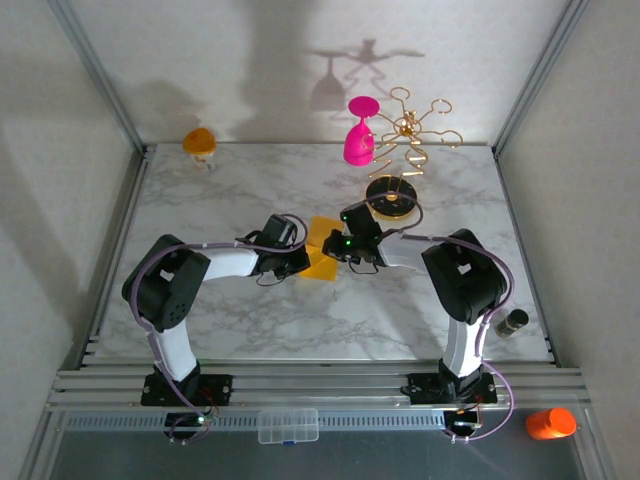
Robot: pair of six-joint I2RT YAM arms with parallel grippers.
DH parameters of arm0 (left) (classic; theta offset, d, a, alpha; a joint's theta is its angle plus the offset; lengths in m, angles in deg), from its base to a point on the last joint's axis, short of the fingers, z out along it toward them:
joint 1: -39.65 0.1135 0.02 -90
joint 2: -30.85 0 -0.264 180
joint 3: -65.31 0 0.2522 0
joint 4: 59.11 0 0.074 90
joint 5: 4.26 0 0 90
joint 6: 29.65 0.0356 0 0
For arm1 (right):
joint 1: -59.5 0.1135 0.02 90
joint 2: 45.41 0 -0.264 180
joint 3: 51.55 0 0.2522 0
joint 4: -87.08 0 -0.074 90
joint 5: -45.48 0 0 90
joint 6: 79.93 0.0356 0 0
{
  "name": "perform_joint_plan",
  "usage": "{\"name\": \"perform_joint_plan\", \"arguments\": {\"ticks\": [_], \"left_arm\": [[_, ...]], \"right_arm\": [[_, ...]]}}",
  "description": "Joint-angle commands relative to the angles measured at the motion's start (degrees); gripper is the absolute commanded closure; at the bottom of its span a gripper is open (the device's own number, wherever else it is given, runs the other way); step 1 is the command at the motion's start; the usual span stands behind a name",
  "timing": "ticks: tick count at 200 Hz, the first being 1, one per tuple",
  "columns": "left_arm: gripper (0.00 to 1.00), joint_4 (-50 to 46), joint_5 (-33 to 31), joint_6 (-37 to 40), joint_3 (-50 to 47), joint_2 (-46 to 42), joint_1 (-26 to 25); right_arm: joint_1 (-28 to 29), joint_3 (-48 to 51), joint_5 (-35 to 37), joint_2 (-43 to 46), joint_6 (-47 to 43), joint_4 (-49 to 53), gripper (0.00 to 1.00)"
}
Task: Fold a paper plane with a square sheet of paper (pick it up from the middle)
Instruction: Fold the triangle a second time at the center of the table.
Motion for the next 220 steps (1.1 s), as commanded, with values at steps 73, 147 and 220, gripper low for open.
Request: {"name": "perform_joint_plan", "arguments": {"ticks": [73, 147, 220], "left_arm": [[0.95, -2.0, 1.8, -3.7, -2.5, -5.5, -2.8], [0.88, -0.2, 0.9, -1.8, -1.1, -0.2, -3.4], [0.92, -7.3, -1.3, 1.7, -10.2, -7.1, -3.5]], "right_arm": [[0.5, 2.3, -1.9, -4.4, 0.4, 3.2, 1.00], [0.4, 2.9, -1.1, -5.5, 0.7, 4.2, 1.00], [0.0, 2.1, -0.7, -6.2, 0.1, 5.3, 1.00]]}}
